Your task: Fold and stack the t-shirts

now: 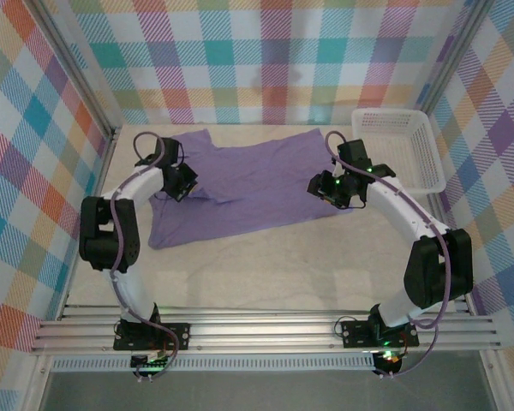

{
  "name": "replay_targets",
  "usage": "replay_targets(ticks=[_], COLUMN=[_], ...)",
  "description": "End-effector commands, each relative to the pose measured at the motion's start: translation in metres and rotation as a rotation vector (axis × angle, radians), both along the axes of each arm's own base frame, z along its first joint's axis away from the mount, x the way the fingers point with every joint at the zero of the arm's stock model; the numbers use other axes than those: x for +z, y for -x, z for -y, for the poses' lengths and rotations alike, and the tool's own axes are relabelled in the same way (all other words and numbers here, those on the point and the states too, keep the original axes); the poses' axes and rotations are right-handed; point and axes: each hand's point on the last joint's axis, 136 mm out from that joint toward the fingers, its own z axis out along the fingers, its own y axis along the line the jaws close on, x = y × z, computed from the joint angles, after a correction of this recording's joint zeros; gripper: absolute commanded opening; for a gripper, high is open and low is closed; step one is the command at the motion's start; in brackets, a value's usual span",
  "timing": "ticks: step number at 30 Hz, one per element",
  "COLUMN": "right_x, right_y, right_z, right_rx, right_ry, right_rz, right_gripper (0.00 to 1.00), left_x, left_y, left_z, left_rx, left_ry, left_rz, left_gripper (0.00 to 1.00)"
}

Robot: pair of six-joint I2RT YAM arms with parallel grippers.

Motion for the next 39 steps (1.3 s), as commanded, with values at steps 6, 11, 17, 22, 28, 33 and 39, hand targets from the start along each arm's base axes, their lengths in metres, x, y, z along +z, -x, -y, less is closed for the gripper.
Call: replay_targets(ticks=[6,11,17,22,28,33,39], right_x=[0.001,-0.003,-0.007,-0.006,-0.006,-0.008,-0.016], right_y=[0.004,0.004,0.004,0.004,0.005,0.004,0.005], right_z=[-0.001,-0.002,-0.003,-0.004,-0.003,-0.004,-0.001], right_rx=[-0.006,-0.005,-0.004,-0.006,-0.004,0.0,0.005], right_ry=[-0.01,-0.014,-0.013,-0.022,-0.015,-0.017,0.002], right_rz=[0.006,-0.01,-0.018,-0.018,-0.017,-0.023,-0.034], right_gripper=[0.46,0.46,0.46,0.45,0.46,0.45,0.46], left_x=[-0.009,-0.024,-0.001,0.0,0.003,-0.009,-0.013], left_y=[-0.03,-0.033,-0.046,-0.047,-0.051,-0.053,-0.055], left_z=[0.031,0.032,0.039,0.04,0.052,0.055,0.053], left_rx=[-0.109,-0.129,-0.186,-0.222,-0.263,-0.292,-0.314], left_ry=[0.033,0.018,-0.004,-0.055,-0.051,-0.073,-0.103], left_rz=[-0.018,-0.052,0.045,0.029,0.066,0.026,0.023], left_gripper=[0.0,0.0,0.0,0.0,0.0,0.0,0.23])
